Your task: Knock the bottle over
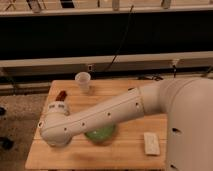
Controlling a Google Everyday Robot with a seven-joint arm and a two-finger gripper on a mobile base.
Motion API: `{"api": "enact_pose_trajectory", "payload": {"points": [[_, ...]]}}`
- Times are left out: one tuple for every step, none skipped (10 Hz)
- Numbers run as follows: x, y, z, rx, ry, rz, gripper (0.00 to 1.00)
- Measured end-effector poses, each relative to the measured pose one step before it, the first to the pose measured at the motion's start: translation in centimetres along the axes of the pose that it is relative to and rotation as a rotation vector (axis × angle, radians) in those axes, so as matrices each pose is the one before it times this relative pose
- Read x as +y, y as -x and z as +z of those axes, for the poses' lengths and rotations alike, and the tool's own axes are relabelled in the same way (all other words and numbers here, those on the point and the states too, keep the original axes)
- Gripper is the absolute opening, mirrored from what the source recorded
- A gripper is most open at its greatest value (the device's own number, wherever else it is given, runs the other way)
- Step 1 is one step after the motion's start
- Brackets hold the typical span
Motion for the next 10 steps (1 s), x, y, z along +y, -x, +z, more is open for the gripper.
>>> {"api": "enact_pose_trajectory", "payload": {"points": [[-0.757,0.782,0.222,-0.00557,-0.00708,-0.0284,0.01],[-0.902,0.952,0.288,-0.00728,-0.00689,-0.03147,0.01],[-0.312,0.208,0.107,-0.00121,-0.00468,-0.01095,0.01],[-0.423,0.062,0.191,-0.0061,-0.00904,-0.01754,0.01],[-0.172,-0.085,0.096,-0.00464,-0.00773,-0.01418,0.01],[-0.395,0.096,0.128,-0.00377,-0.00891,-0.01447,0.01],[-0.853,0.431,0.281,-0.00675,-0.01071,-0.02179,0.01],[-0.727,0.465,0.219,-0.00722,-0.00787,-0.01925,0.01],[-0.467,0.106,0.102,-0.00475,-0.00877,-0.0202,0.01],[-0.239,0.079,0.041,-0.00508,-0.00674,-0.01327,0.01]]}}
